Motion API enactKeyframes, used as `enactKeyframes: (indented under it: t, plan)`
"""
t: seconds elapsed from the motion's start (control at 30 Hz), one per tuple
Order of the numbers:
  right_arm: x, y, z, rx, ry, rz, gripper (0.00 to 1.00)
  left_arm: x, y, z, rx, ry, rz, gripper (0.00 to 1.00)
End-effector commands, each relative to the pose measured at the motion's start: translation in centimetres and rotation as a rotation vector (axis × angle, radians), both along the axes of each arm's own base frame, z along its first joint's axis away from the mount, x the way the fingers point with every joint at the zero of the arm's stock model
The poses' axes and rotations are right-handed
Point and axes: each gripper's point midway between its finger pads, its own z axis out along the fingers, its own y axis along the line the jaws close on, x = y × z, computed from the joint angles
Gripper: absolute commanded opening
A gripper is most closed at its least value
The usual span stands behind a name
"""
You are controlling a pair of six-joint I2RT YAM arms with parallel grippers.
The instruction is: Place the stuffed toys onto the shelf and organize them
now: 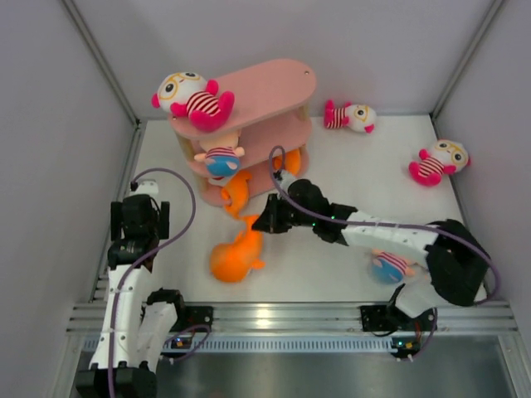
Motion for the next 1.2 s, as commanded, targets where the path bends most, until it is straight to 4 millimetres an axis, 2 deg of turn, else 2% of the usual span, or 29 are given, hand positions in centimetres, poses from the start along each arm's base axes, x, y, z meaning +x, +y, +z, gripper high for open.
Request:
enactKeyframes:
  t: [0.0, 0.03, 0.13, 0.2, 0.3, 0.33, 0.37, 0.4, 0.43, 0.47, 0.5, 0.57, 0.6, 0.67, 0.7, 0.77, 0.8, 0.83, 0.87, 0.9, 0.97, 1.07, 1.1, 1.13, 1.17]
  plan:
    - [5.0, -7.0, 9.6, -0.261, -0.530, -0.113, 0.00, 0.0, -0.2, 0.2, 0.001, -0.015, -0.011, 0.98]
    - [6.3, -9.2, 10.9, -0.345, -0.606, -0.186, 0.00, 0.0, -0.2, 0.3, 0.000, -0.016, -0.013, 0.98]
    - [7.3, -14.5, 14.4, -0.571, -0.809, -0.206, 0.00, 0.0, -0.3, 0.4, 0.000, -0.020, -0.018, 0.98]
    - [7.6, -16.8, 16.0, -0.699, -0.936, -0.158, 0.00, 0.0, -0.3, 0.4, 0.000, -0.023, -0.015, 0.98]
    - [7.7, -18.7, 16.1, -0.831, -1.049, -0.098, 0.00, 0.0, -0.3, 0.5, 0.002, -0.028, -0.017, 0.98]
    - [8.1, -18.6, 16.4, -0.838, -1.088, -0.114, 0.00, 0.0, -0.3, 0.5, 0.002, -0.028, -0.017, 0.98]
    - [7.6, -18.1, 15.8, -0.866, -1.138, -0.061, 0.00, 0.0, -0.3, 0.5, 0.002, -0.029, -0.017, 0.98]
    - [7.2, -17.7, 13.3, -0.906, -1.146, 0.005, 0.00, 0.0, -0.3, 0.6, 0.001, -0.032, -0.015, 0.98]
    - [6.8, -17.3, 12.0, -0.935, -1.164, 0.042, 0.00, -0.1, -0.3, 0.6, 0.002, -0.032, -0.014, 0.98]
    - [5.4, -15.3, 10.8, -0.922, -1.214, 0.116, 0.00, -0.1, -0.3, 0.6, 0.003, -0.033, -0.014, 0.98]
    - [4.4, -14.7, 7.0, -0.969, -1.200, 0.210, 0.00, -0.1, -0.2, 0.7, 0.003, -0.035, -0.012, 0.98]
    - [2.8, -13.3, 3.9, -0.982, -1.202, 0.275, 0.00, -0.1, -0.2, 0.5, 0.003, -0.030, -0.012, 0.98]
    - [0.9, -12.3, 1.3, -0.975, -1.175, 0.333, 0.00, -0.1, -0.2, 0.5, 0.004, -0.031, -0.013, 0.98]
    - [-1.2, -11.0, -0.5, -0.925, -1.154, 0.383, 0.00, -0.2, -0.3, 0.5, 0.003, -0.029, -0.015, 0.98]
    - [-3.3, -10.3, -2.0, -0.889, -1.136, 0.424, 0.01, -0.2, -0.3, 0.4, 0.003, -0.028, -0.015, 0.98]
    - [-6.1, -9.7, -3.8, -0.831, -1.094, 0.482, 0.09, -0.1, -0.4, 0.3, 0.001, -0.026, -0.020, 0.98]
    - [-7.0, -9.8, -4.5, -0.825, -1.073, 0.501, 0.14, -0.1, -0.4, 0.4, 0.001, -0.027, -0.020, 0.98]
    - [-7.8, -9.7, -5.0, -0.810, -1.048, 0.522, 0.36, -0.1, -0.4, 0.3, 0.001, -0.025, -0.024, 0.98]
    - [-9.0, -9.5, -5.4, -0.780, -1.015, 0.537, 0.48, -0.1, -0.4, 0.4, 0.002, -0.027, -0.023, 0.98]
    - [-9.7, -9.7, -5.8, -0.779, -0.992, 0.556, 0.55, -0.2, -0.4, 0.3, 0.001, -0.025, -0.022, 0.98]
    - [-10.4, -9.8, -5.3, -0.767, -0.956, 0.519, 0.63, -0.1, -0.4, 0.3, 0.001, -0.025, -0.024, 0.98]
    - [-10.0, -9.3, -2.2, -0.697, -0.920, 0.383, 0.72, -0.1, -0.4, 0.3, 0.000, -0.025, -0.027, 0.98]
    - [-9.1, -9.4, -0.5, -0.669, -0.923, 0.281, 0.76, -0.1, -0.5, 0.2, -0.001, -0.023, -0.028, 0.98]
    - [-8.6, -9.6, 0.3, -0.645, -0.892, 0.213, 0.79, -0.1, -0.5, 0.2, -0.002, -0.023, -0.030, 0.98]
    - [-7.0, -10.1, 0.8, -0.599, -0.763, 0.050, 0.79, -0.1, -0.5, 0.2, -0.002, -0.023, -0.030, 0.98]
